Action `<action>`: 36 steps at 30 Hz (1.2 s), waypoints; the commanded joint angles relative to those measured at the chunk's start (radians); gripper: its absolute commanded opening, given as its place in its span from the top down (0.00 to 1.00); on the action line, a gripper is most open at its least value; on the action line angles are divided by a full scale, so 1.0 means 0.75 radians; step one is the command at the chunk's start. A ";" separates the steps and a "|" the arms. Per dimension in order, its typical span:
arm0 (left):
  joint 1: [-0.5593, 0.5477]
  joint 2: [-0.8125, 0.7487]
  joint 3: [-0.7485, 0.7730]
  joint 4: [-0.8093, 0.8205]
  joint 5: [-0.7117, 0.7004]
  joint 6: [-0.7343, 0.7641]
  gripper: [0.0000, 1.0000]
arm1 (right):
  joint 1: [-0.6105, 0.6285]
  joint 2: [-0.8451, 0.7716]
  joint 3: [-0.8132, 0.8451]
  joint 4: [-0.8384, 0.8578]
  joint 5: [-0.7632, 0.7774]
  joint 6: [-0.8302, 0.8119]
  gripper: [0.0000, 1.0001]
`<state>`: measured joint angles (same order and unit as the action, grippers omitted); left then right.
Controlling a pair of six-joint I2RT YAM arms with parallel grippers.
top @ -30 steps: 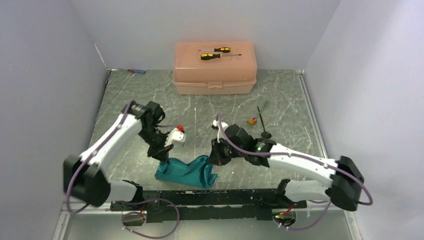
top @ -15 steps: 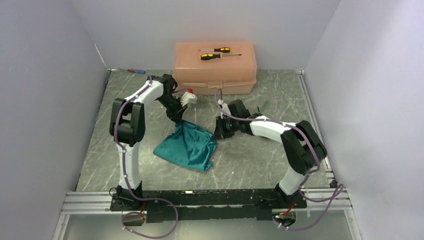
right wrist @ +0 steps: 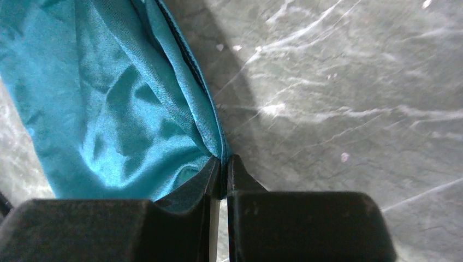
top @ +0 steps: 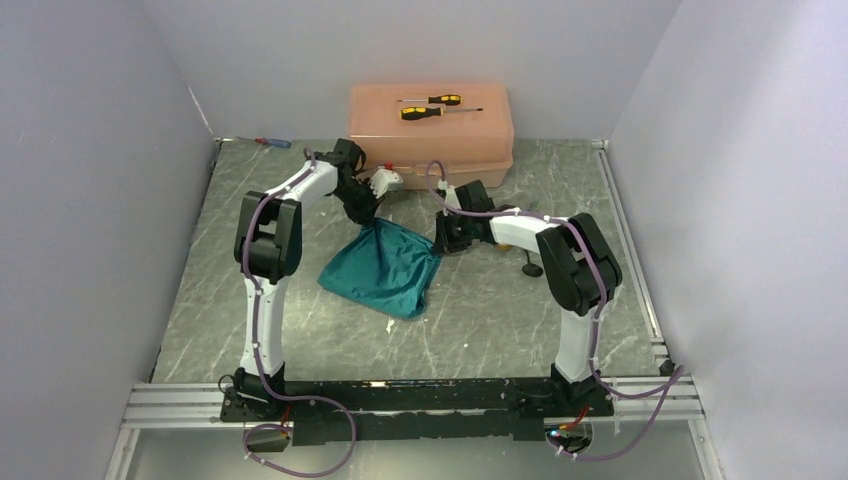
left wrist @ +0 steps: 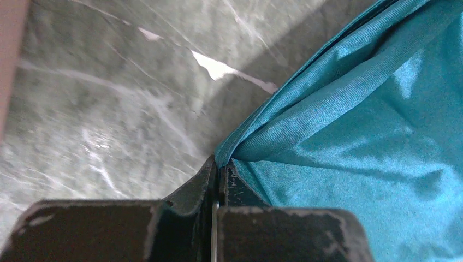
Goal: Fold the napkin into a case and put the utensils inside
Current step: Turn over the upper triangle folded napkin at the center of the board, then smooth out the lower triangle-folded napkin at the center of the board.
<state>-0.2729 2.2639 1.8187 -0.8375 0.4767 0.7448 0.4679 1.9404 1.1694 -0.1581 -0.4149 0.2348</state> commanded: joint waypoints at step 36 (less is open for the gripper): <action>0.086 -0.289 0.037 -0.168 0.036 -0.248 0.20 | 0.132 -0.219 -0.207 0.288 0.666 0.264 0.63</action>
<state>-0.2028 2.0865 1.8400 -0.8722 0.4187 0.5564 0.5701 1.7638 1.0222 -0.0341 0.0502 0.3954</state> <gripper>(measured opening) 0.849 0.463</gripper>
